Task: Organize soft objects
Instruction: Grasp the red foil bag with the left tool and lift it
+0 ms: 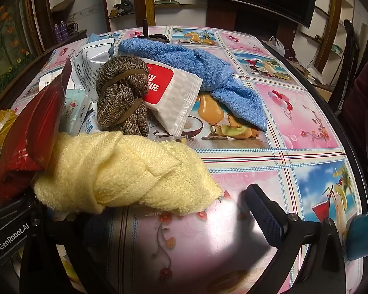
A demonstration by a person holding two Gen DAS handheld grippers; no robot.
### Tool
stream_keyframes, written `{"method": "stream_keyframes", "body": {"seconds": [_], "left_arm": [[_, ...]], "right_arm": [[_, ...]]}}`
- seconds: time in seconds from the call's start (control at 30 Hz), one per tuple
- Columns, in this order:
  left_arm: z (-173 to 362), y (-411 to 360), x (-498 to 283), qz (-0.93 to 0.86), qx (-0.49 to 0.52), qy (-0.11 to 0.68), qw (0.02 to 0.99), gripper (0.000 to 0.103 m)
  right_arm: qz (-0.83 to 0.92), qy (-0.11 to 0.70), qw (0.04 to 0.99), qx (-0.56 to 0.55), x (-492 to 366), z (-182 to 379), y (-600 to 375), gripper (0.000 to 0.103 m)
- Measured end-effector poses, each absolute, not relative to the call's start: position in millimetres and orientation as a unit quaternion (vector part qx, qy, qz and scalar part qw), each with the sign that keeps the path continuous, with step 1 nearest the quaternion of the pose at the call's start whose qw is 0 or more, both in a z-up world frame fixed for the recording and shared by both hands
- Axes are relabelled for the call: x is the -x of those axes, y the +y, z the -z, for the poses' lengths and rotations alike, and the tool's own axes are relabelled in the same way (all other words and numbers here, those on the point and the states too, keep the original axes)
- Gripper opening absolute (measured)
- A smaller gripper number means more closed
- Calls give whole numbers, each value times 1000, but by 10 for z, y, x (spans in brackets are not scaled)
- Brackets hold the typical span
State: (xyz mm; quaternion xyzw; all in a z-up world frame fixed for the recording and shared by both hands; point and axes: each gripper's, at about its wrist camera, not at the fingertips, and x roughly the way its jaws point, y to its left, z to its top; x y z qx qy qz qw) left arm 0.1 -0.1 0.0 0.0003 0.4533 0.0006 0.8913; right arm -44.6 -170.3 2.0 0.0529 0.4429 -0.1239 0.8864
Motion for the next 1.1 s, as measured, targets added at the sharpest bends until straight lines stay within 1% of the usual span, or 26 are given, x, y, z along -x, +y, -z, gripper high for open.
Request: {"method": "stream_keyframes", "body": {"seconds": [0.2,0.37,0.47,0.57,0.77,0.87,0.97,1.07,1.1], "left_arm": [[-7,14,0,8,-7,461,887,103],[8,105,59,85,-49,511,854,103],[35,171,212,92,-49,479,872,103],[14,183,197,90,-49,480,871,103],[0,171,186,99,-53,472,875,103],[7,177,161,107,-55,476,872,103],[-95,287,284,140,-28,475,868,89],[-371,503,471,162,-3,429,889,89],[-496,592,552,161,2,402,901,89]], "right_arm": [[123,443,886,-54,446,-21,-1704,103],[121,443,887,-52,444,-21,-1695,103],[110,445,888,-47,465,-24,-1683,103],[86,450,888,-40,453,-19,-1699,103],[105,490,864,-50,615,-33,-1747,103],[89,493,864,-42,655,-25,-1740,103],[71,498,864,-34,674,-29,-1749,103],[66,492,868,-24,813,-51,-1733,101],[63,480,875,-25,862,-89,-1737,101]]}}
